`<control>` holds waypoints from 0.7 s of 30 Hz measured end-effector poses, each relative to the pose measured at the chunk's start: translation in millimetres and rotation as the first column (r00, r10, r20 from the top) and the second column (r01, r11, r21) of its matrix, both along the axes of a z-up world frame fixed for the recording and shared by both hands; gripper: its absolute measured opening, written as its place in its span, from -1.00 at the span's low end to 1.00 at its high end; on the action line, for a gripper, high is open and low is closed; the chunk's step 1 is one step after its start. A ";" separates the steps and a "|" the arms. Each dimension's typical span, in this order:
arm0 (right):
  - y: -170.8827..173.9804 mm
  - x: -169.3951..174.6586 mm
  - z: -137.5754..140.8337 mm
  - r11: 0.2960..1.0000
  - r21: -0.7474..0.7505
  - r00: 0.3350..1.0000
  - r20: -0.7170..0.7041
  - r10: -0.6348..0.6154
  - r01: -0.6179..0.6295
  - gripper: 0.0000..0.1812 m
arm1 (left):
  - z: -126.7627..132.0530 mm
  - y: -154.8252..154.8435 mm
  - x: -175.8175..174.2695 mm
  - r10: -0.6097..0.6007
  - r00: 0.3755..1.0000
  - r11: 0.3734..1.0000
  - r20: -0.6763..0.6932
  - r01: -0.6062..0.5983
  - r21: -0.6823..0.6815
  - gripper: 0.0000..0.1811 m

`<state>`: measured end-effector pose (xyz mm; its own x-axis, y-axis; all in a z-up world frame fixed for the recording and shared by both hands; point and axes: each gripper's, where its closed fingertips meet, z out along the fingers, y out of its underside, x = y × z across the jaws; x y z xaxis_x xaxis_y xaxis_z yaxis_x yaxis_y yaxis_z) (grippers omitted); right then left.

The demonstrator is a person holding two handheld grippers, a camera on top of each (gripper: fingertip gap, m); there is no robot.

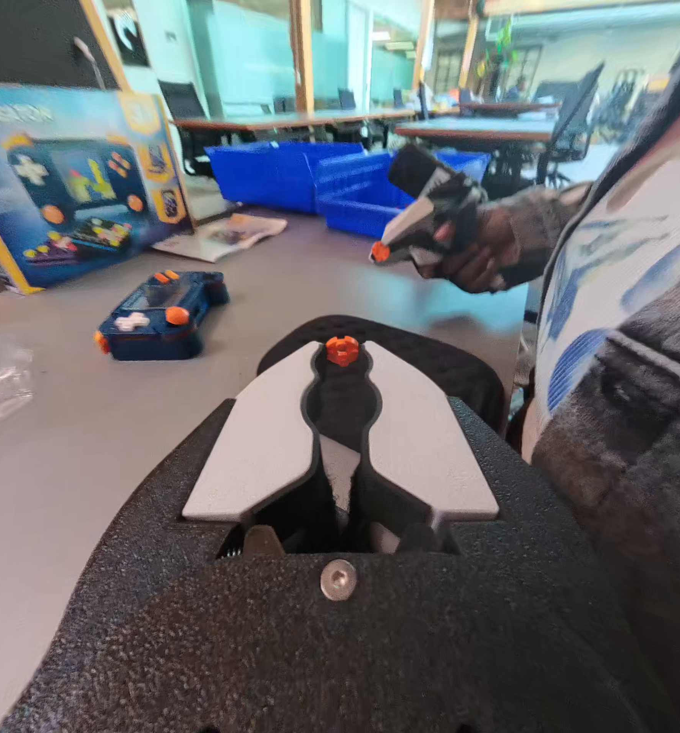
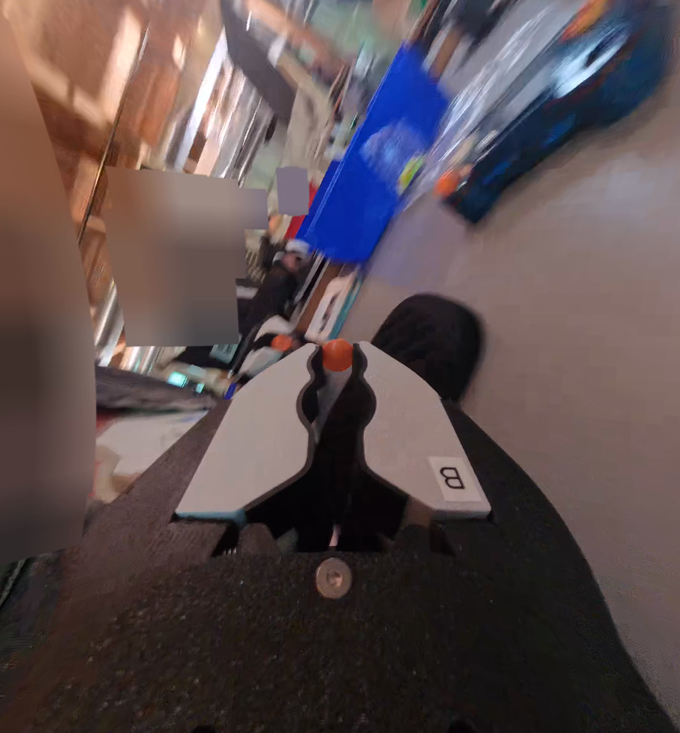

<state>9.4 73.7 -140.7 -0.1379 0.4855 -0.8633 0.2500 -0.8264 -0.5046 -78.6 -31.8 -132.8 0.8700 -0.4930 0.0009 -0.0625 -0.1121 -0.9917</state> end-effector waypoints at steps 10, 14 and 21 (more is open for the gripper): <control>-43.5 -25.3 32.4 0.878 0.476 0.990 -0.083 0.111 -0.058 -0.84 | 24.8 26.4 -3.8 0.035 0.971 0.992 0.237 -0.062 0.110 -0.84; -36.3 -21.5 42.0 0.799 0.601 0.992 -0.098 0.073 0.001 -0.84 | 37.5 31.4 -19.5 0.141 0.929 0.969 0.343 -0.200 0.144 -0.83; 47.0 25.0 81.5 0.670 0.732 0.990 -0.045 -0.131 0.122 -0.84 | 49.3 41.7 -40.2 0.261 0.907 0.923 0.330 -0.335 0.191 -0.83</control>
<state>34.4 120.7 -59.1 -0.0201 0.9742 -0.2249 0.1799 -0.2178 -0.9593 -118.8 9.9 -83.5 0.9541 -0.2283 0.1939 0.2336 0.1617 -0.9588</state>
